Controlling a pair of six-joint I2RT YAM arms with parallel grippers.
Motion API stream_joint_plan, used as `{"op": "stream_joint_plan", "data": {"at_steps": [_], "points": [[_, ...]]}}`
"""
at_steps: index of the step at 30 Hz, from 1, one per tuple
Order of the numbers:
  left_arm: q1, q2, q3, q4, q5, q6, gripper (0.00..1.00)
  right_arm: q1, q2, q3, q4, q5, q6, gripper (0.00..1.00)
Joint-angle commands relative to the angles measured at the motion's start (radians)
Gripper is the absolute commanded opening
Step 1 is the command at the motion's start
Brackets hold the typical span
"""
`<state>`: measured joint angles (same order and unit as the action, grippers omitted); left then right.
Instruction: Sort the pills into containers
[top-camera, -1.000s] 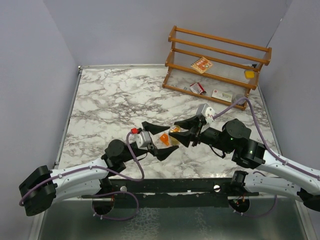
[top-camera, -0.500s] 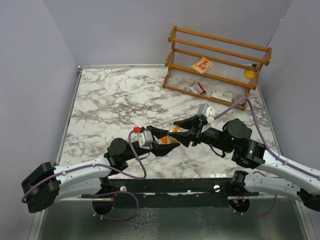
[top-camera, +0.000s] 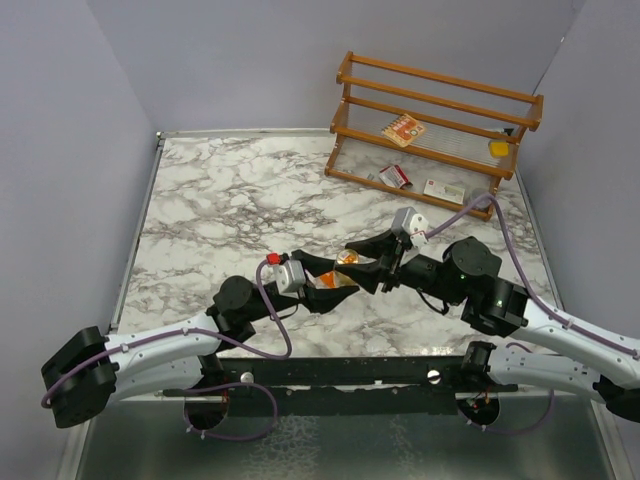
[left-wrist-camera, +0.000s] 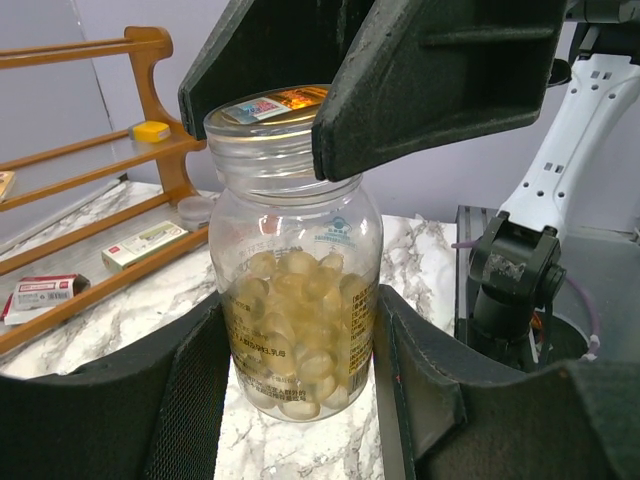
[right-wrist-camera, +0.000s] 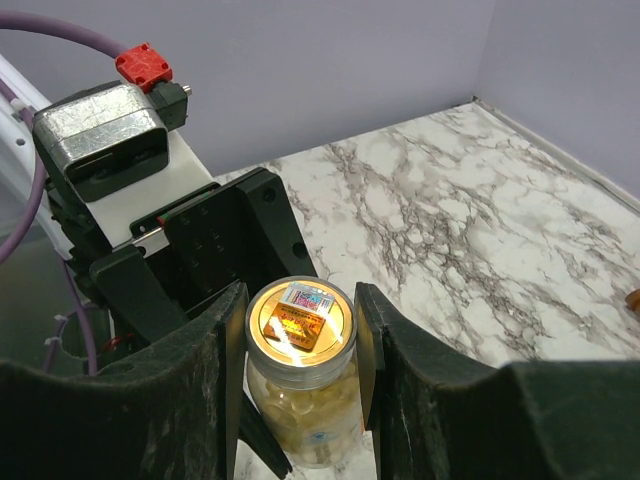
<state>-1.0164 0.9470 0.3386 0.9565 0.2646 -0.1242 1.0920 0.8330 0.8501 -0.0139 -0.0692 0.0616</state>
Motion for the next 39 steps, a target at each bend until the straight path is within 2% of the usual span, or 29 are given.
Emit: {"op": "stream_joint_plan", "data": {"at_steps": [1,18,30,39], "points": [[0.004,-0.03,0.037,0.021,-0.046,0.001,0.0,0.006,0.021,0.001,-0.008,0.001,-0.036,0.01],[0.004,-0.069,0.057,-0.053,-0.266,0.013,0.0,0.006,0.123,-0.013,-0.038,0.165,-0.106,0.01],[0.004,-0.114,0.029,-0.044,-0.301,0.015,0.0,0.01,0.104,-0.016,-0.027,0.194,-0.107,0.01],[0.004,-0.109,0.033,-0.043,-0.352,0.012,0.0,0.012,0.152,-0.024,-0.028,0.205,-0.116,0.01]]}}
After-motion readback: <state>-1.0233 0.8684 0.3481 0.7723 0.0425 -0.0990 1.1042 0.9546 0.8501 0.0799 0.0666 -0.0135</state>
